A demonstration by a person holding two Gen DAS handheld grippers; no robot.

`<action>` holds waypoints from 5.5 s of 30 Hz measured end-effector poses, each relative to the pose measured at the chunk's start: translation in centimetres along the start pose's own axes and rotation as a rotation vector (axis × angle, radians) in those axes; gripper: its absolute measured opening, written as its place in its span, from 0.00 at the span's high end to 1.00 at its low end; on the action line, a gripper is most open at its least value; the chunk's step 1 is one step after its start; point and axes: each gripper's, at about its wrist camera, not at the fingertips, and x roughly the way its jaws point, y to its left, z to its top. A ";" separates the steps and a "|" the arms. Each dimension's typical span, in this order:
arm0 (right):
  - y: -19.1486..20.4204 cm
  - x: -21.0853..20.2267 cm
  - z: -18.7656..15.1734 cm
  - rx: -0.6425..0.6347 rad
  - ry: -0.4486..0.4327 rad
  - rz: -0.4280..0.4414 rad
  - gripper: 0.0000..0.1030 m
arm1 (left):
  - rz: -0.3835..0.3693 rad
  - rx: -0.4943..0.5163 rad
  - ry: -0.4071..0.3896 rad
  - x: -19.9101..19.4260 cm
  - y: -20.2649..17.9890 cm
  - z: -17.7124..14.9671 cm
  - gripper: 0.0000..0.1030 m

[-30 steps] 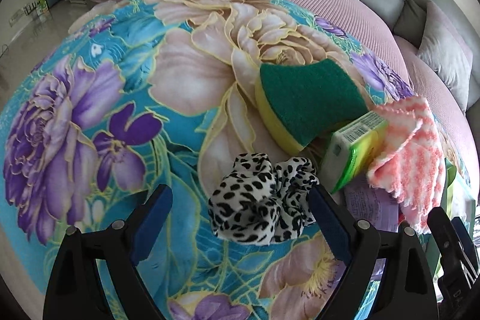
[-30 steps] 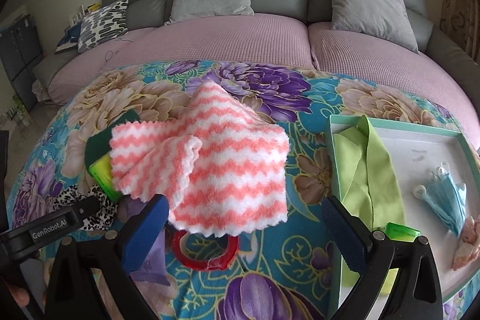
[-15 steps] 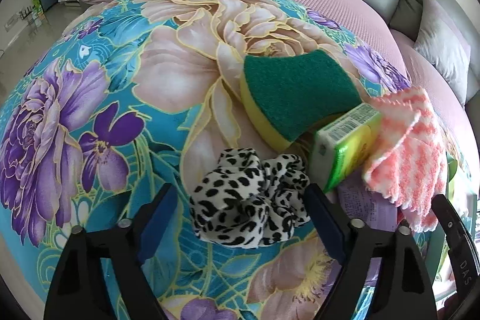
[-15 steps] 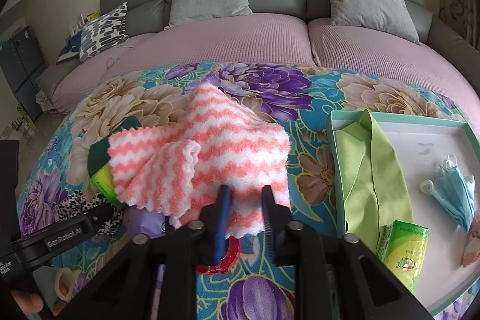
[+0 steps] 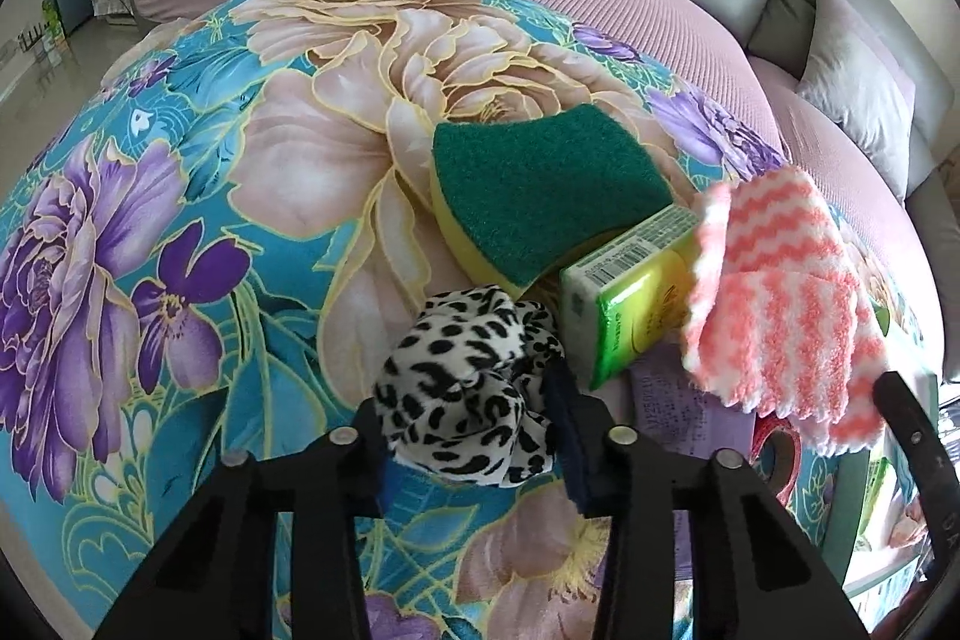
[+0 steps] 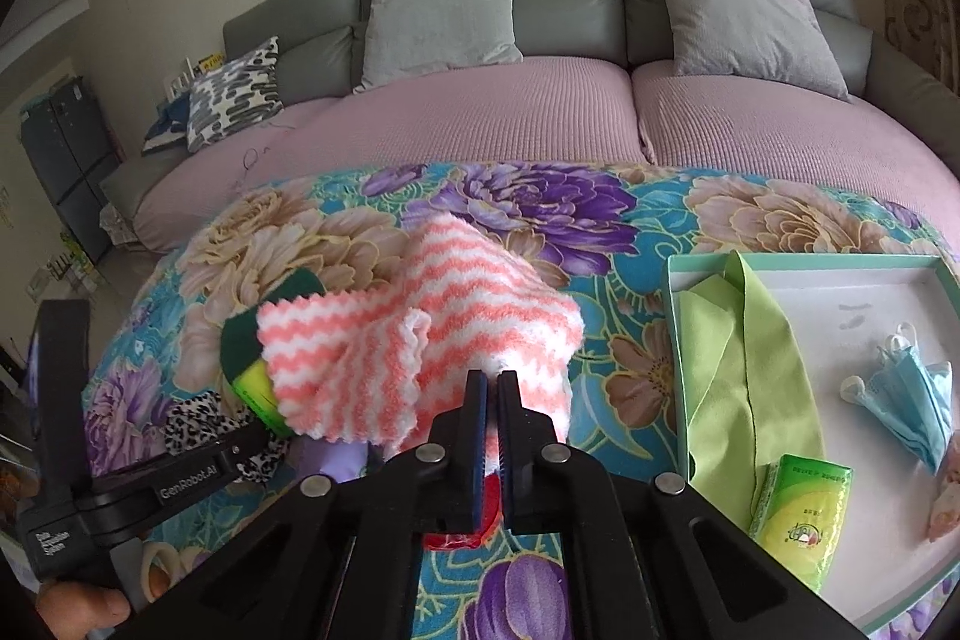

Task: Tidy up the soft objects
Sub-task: 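Grasp the pink zigzag towel with the right gripper while the left grasps the leopard-print scrunchie, then carry the towel and scrunchie with both grippers over the white tray, then open both grippers to drop the towel and scrunchie into the tray, then move both tools back to the pile of soft items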

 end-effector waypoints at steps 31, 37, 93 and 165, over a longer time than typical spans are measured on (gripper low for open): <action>-3.7 -12.3 2.5 0.108 -0.359 0.047 0.97 | -0.033 -0.051 -0.260 -9.3 1.5 0.8 0.73; -5.8 -14.4 2.5 0.153 -0.415 0.014 0.97 | -0.053 -0.013 -0.272 -9.9 -0.1 0.7 0.73; -23.4 -9.4 -2.6 0.465 -0.113 -0.317 0.97 | -0.328 0.598 -0.093 -0.9 -26.6 -7.3 0.67; -16.7 -11.4 0.1 0.253 -0.145 -0.371 0.00 | -0.006 0.190 -0.184 -6.0 -11.1 -0.4 0.09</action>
